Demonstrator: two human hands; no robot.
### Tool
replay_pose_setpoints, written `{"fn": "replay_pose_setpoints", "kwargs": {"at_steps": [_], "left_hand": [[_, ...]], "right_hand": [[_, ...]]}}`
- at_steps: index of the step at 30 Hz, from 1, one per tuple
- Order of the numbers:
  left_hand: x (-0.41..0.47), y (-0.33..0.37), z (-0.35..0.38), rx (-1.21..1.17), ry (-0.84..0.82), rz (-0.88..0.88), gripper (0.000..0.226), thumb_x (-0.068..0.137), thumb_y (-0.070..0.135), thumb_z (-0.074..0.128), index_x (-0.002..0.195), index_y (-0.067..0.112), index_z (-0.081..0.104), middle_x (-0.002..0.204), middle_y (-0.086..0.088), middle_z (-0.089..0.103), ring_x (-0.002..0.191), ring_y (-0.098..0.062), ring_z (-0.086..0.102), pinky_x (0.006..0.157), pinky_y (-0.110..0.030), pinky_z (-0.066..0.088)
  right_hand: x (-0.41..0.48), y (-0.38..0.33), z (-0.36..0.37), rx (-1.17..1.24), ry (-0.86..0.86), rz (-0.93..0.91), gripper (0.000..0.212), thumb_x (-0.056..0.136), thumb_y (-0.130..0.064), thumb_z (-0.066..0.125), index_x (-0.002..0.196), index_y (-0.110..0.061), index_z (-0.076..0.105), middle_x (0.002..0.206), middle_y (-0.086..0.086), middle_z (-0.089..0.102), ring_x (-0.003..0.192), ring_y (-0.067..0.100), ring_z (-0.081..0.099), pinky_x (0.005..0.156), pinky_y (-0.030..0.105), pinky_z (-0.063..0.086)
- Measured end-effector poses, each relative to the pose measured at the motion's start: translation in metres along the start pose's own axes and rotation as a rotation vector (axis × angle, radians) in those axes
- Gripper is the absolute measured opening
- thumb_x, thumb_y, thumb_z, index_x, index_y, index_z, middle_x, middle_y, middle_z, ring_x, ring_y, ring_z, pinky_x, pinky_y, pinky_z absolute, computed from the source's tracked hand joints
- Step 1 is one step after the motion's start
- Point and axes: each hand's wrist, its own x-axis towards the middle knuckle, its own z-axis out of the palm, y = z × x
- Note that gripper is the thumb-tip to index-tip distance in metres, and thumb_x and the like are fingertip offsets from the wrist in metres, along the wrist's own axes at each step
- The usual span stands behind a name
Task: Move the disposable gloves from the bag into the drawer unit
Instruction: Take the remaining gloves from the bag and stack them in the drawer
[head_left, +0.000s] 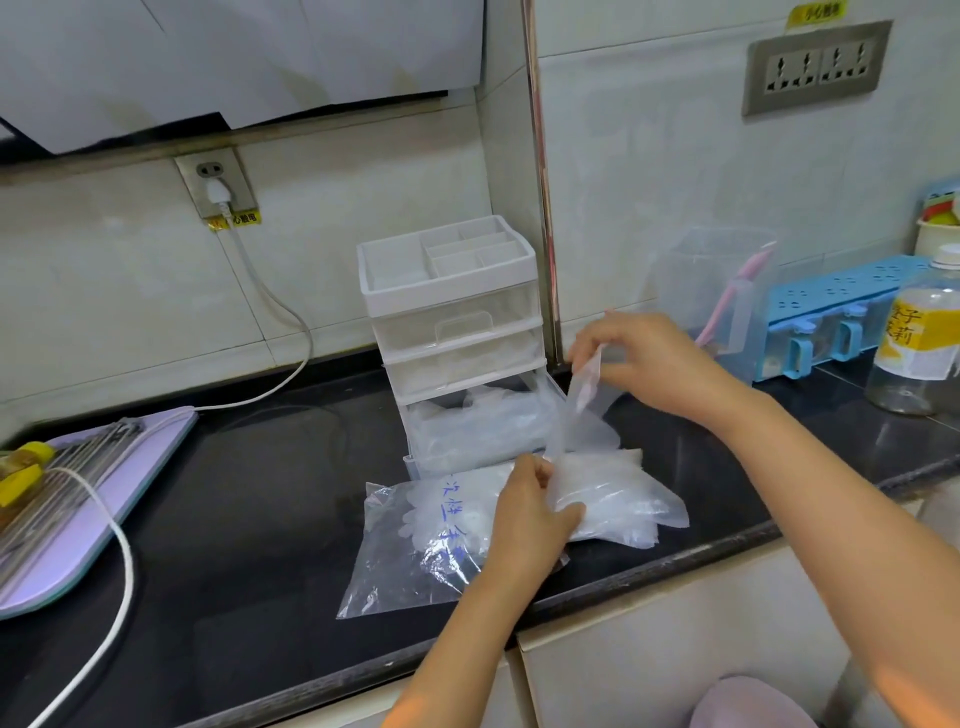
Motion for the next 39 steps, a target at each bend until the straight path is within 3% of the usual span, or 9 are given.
{"fn": "replay_pose_setpoints", "kwargs": {"at_steps": [3,6,12,19,22,25,30,36,39], "left_hand": [[0.001,0.000,0.000,-0.054,-0.005,-0.034,0.030,0.082,0.012,0.068,0.098,0.019,0.044,0.094,0.012,0.051,0.070,-0.014,0.057,0.048,-0.024,0.048],[0.005,-0.002,-0.001,-0.088,-0.004,-0.048,0.033,0.081,0.010,0.070,0.096,0.025,0.045,0.103,0.010,0.055,0.095,-0.011,0.059,0.077,-0.024,0.052],[0.004,0.019,-0.029,-0.354,0.104,-0.040,0.042,0.087,-0.005,0.052,0.120,0.021,0.044,0.122,0.002,0.053,0.109,-0.013,0.055,0.086,-0.017,0.044],[-0.006,0.067,-0.065,-0.468,0.222,0.140,0.049,0.085,0.037,0.068,0.128,0.028,0.046,0.125,0.014,0.052,0.115,0.002,0.052,0.085,-0.012,0.043],[0.003,0.077,-0.073,-0.360,0.198,0.163,0.037,0.084,0.033,0.070,0.115,0.030,0.051,0.110,0.021,0.057,0.099,0.009,0.055,0.074,-0.006,0.043],[0.010,0.076,-0.082,-0.270,0.205,0.160,0.003,0.088,0.021,0.065,0.086,0.019,0.064,0.077,0.010,0.062,0.069,0.001,0.055,0.066,-0.016,0.042],[0.017,0.068,-0.102,-0.317,0.148,0.151,0.025,0.090,0.003,0.053,0.078,0.011,0.074,0.080,-0.003,0.074,0.080,-0.012,0.069,0.083,-0.024,0.053],[0.043,0.063,-0.119,-0.324,0.107,-0.054,0.032,0.089,0.005,0.059,0.060,0.016,0.067,0.047,0.005,0.054,0.041,-0.006,0.050,0.047,-0.020,0.047],[0.061,0.059,-0.129,-0.165,0.109,-0.070,0.032,0.089,0.012,0.060,0.059,0.017,0.067,0.041,0.003,0.042,0.038,-0.010,0.037,0.050,-0.023,0.036]], "right_hand": [[0.009,-0.009,-0.015,0.186,0.225,0.031,0.015,0.082,-0.006,0.067,0.082,-0.020,0.071,0.091,-0.008,0.070,0.091,0.007,0.062,0.086,0.026,0.049],[0.017,-0.025,-0.032,0.262,0.325,-0.007,0.014,0.081,-0.006,0.067,0.079,-0.020,0.069,0.083,-0.012,0.069,0.080,-0.003,0.061,0.074,0.014,0.046],[0.026,-0.054,-0.040,0.032,0.178,-0.071,0.024,0.082,-0.004,0.054,0.077,-0.025,0.064,0.074,-0.005,0.063,0.066,0.006,0.056,0.062,0.017,0.043],[0.038,-0.085,-0.023,-0.260,0.043,-0.164,0.022,0.086,-0.013,0.048,0.070,0.000,0.057,0.057,0.006,0.050,0.056,0.022,0.045,0.052,0.030,0.034],[0.041,-0.091,-0.018,-0.274,-0.078,-0.193,0.023,0.085,-0.023,0.058,0.076,-0.002,0.063,0.063,0.008,0.058,0.060,0.022,0.051,0.056,0.033,0.041],[0.042,-0.087,-0.019,-0.119,-0.137,-0.115,0.042,0.083,-0.045,0.067,0.051,-0.020,0.054,0.046,-0.005,0.044,0.047,0.008,0.038,0.046,0.021,0.029],[0.047,-0.060,-0.024,0.116,-0.134,0.090,0.037,0.084,-0.044,0.067,0.058,-0.017,0.065,0.047,-0.008,0.055,0.048,0.006,0.049,0.059,0.023,0.041],[0.053,-0.031,-0.009,0.447,-0.316,0.196,0.017,0.076,-0.017,0.078,0.089,-0.007,0.074,0.075,-0.002,0.070,0.063,0.003,0.062,0.061,0.011,0.047],[0.063,-0.023,0.008,0.543,-0.290,0.253,0.020,0.076,-0.024,0.077,0.088,-0.008,0.074,0.075,0.000,0.070,0.064,0.010,0.061,0.065,0.019,0.049]]}}
